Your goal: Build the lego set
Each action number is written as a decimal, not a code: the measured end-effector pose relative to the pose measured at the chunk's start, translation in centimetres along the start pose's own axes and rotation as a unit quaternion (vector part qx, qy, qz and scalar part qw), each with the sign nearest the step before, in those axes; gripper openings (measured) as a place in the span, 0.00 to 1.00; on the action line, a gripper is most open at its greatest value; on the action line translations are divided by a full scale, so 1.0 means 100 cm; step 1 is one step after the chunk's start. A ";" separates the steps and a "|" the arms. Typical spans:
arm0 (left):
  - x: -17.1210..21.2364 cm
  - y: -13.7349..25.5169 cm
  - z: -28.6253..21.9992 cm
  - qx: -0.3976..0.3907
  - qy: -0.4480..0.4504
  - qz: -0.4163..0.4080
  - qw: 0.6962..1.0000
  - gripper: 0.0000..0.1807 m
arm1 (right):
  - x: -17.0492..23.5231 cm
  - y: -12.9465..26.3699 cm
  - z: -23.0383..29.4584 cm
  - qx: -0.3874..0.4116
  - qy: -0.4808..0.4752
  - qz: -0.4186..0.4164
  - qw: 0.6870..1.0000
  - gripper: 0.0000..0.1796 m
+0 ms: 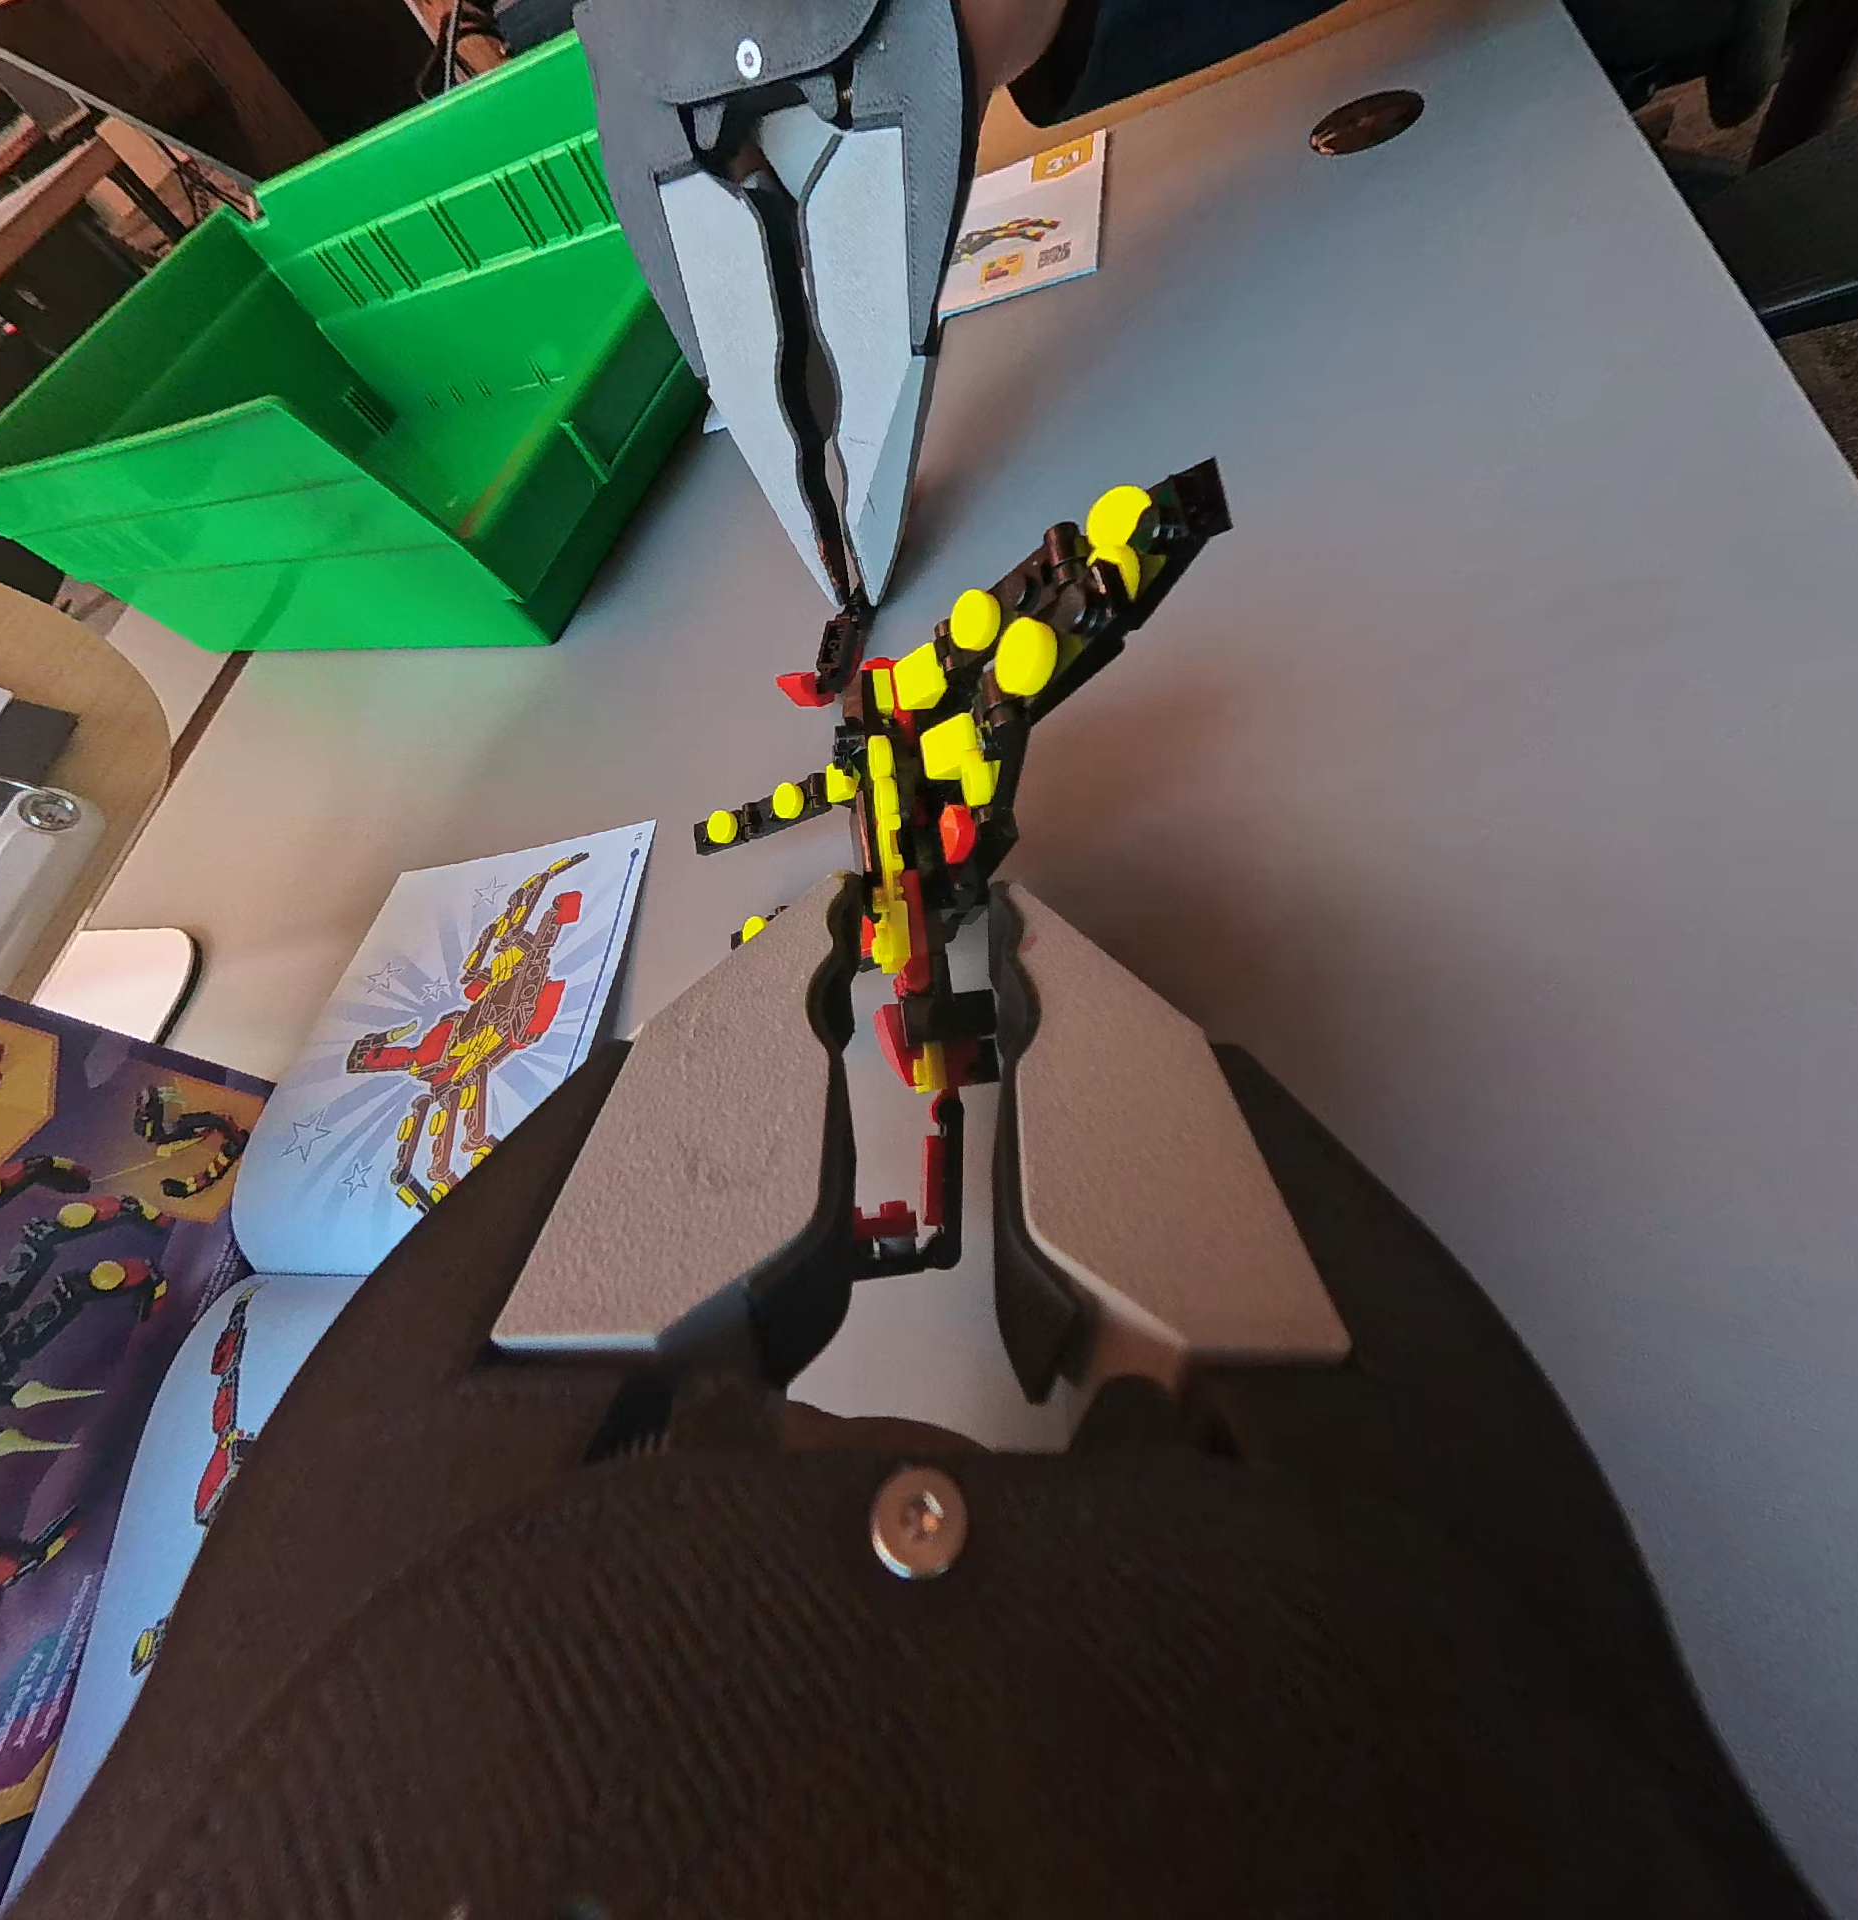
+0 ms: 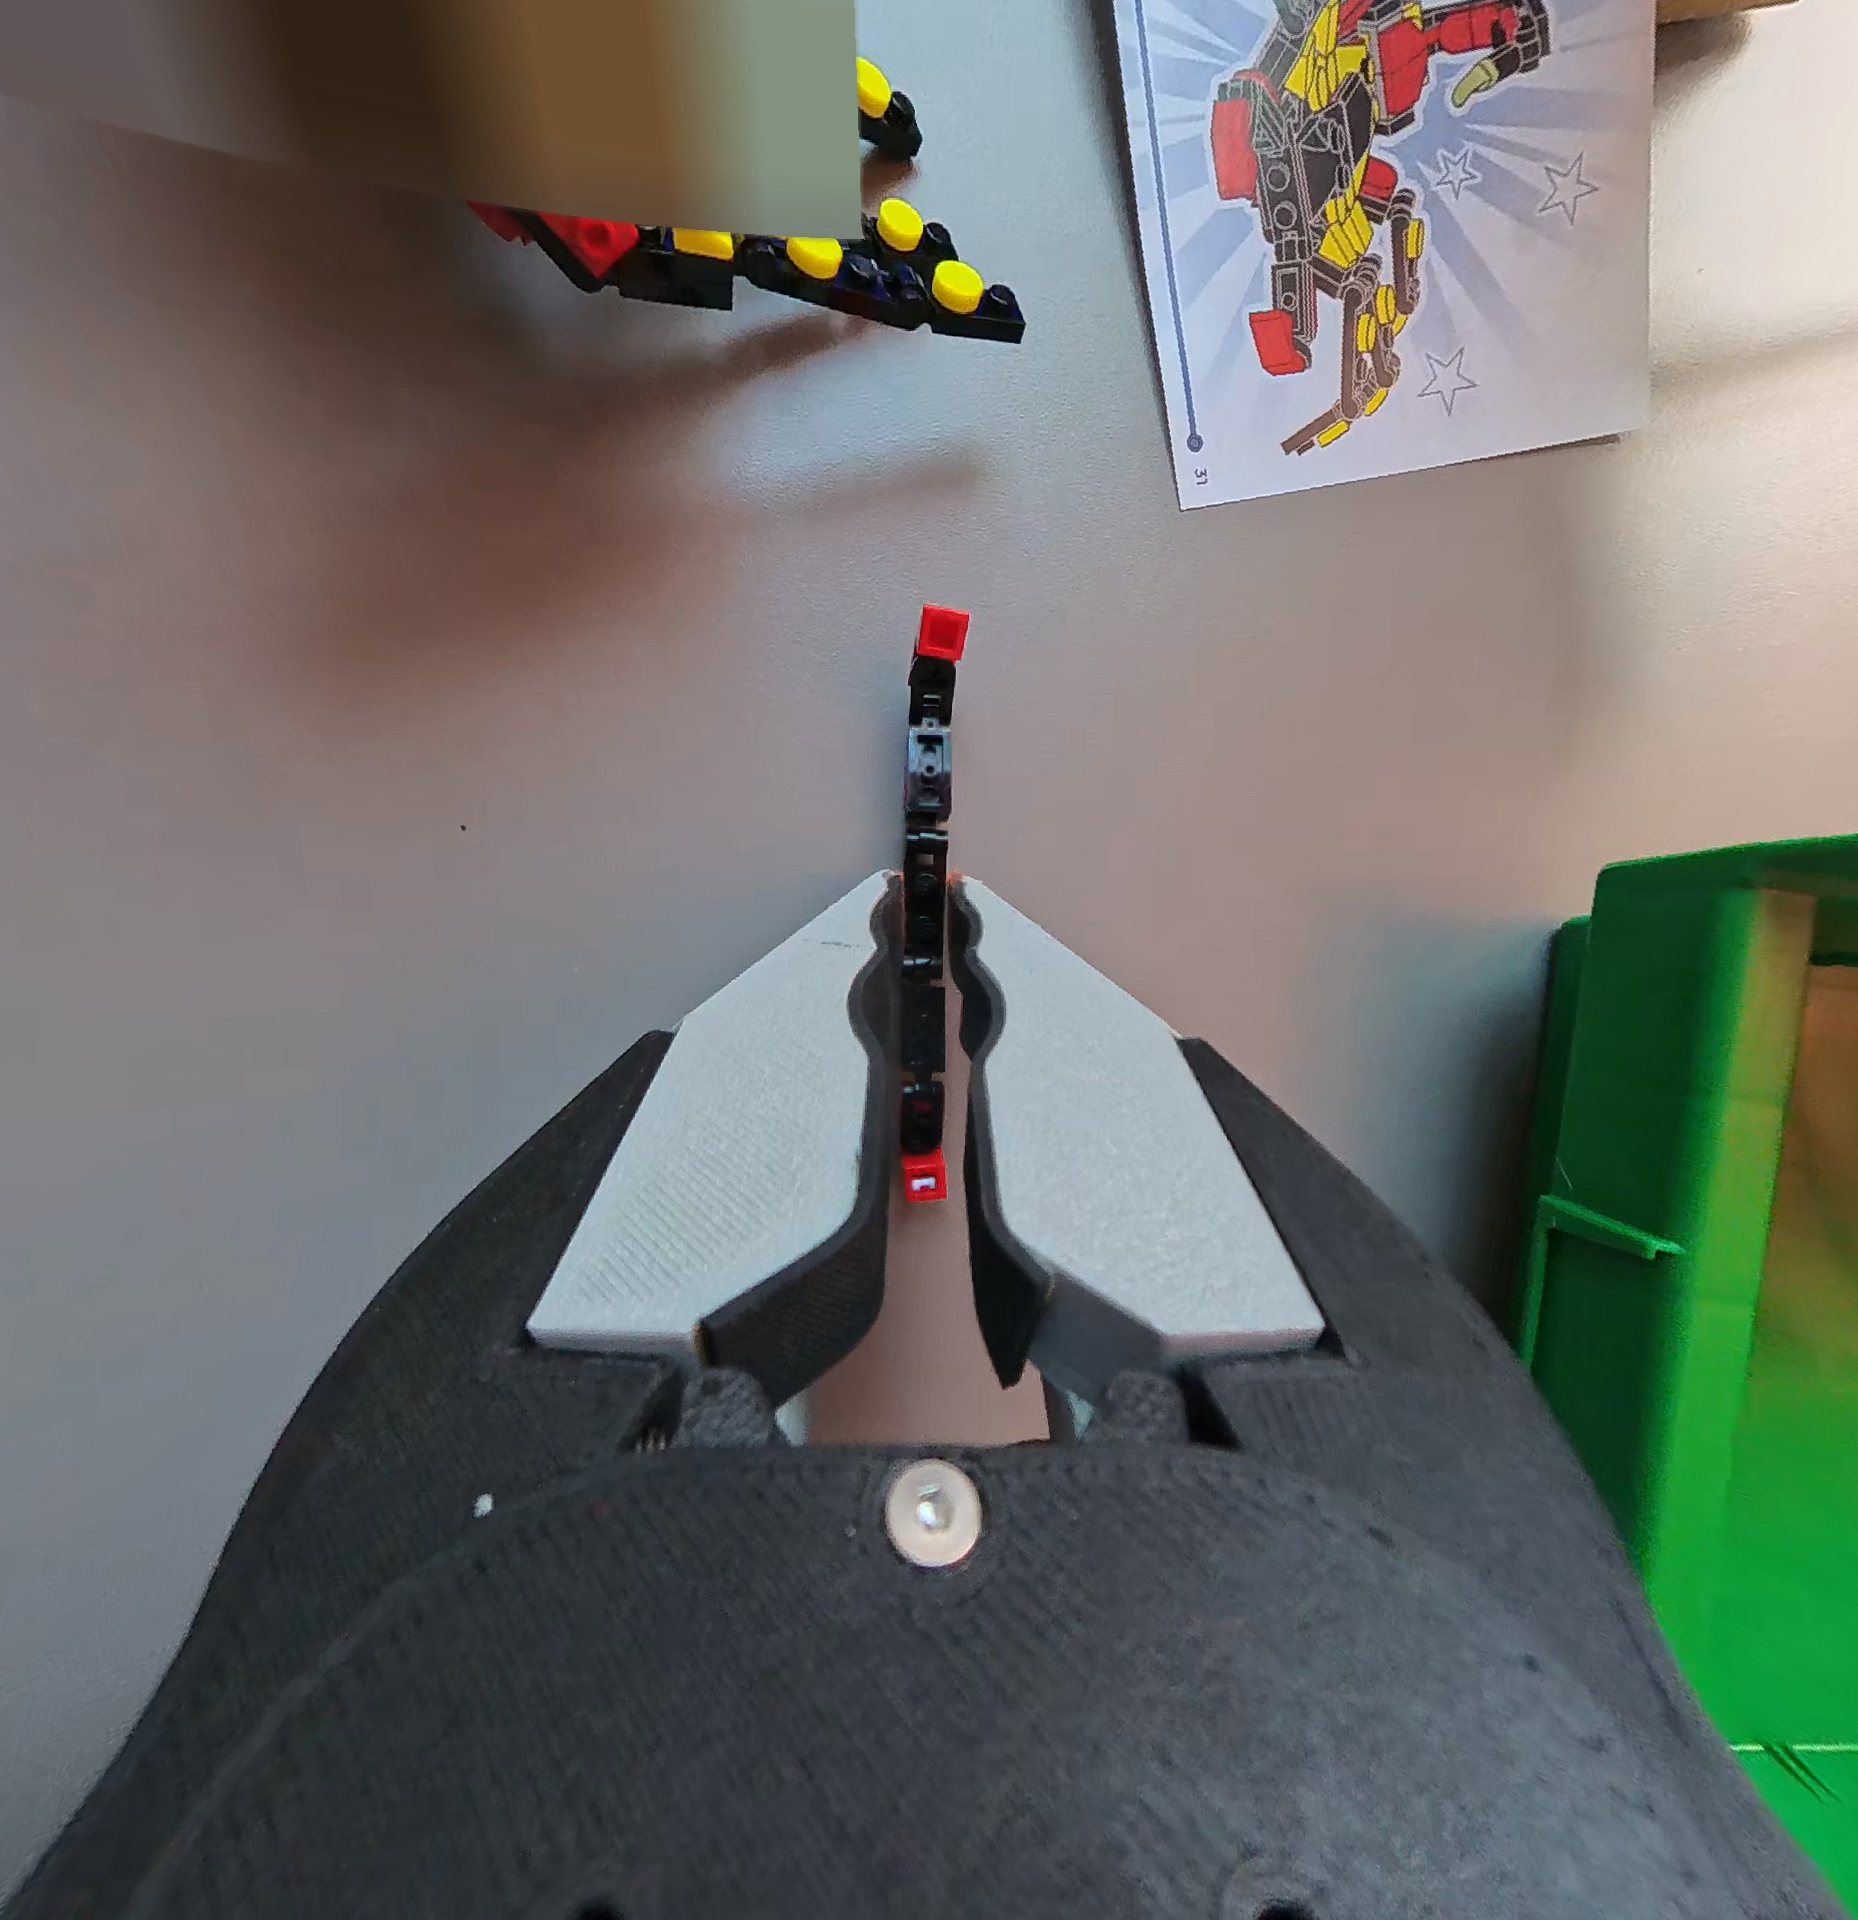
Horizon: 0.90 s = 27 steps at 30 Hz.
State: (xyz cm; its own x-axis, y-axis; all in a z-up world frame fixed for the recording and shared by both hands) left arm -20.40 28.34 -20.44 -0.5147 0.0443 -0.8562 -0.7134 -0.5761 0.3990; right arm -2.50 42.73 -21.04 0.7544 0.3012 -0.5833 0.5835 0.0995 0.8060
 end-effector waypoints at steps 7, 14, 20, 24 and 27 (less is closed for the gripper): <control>0.000 0.000 0.000 0.000 -0.001 0.001 1.000 0.11 | 0.002 -0.002 0.000 -0.001 -0.003 0.007 1.000 0.02; 0.000 0.000 0.000 0.001 0.001 -0.001 1.000 0.11 | 0.002 0.000 -0.001 0.006 0.002 -0.002 1.000 0.02; -0.006 0.011 0.012 0.025 0.087 -0.062 0.994 0.11 | -0.030 0.025 0.004 0.007 0.055 -0.154 0.987 0.02; -0.013 0.022 0.026 0.070 0.201 -0.134 0.968 0.11 | -0.068 0.047 0.002 -0.058 0.042 -0.281 0.957 0.02; -0.014 0.029 0.032 0.083 0.242 -0.172 0.951 0.11 | -0.089 0.048 -0.005 -0.150 0.000 -0.314 0.937 0.02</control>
State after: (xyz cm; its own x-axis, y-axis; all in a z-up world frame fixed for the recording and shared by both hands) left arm -23.28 29.22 -17.00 0.0136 -0.1972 -0.9803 -0.8858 -0.4572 0.0796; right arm -6.56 41.02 -11.91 0.2902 0.0928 -0.9524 0.8019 0.5195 0.2950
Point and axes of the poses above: each gripper's, where its closed fingertips meet, y back along the fingers, x out of its underside, z = x × y across the jaws, the point moved 8 cm from there along y, back along the fingers, and after that the axes turned 5 degrees about -z, right-handed, at the moved point
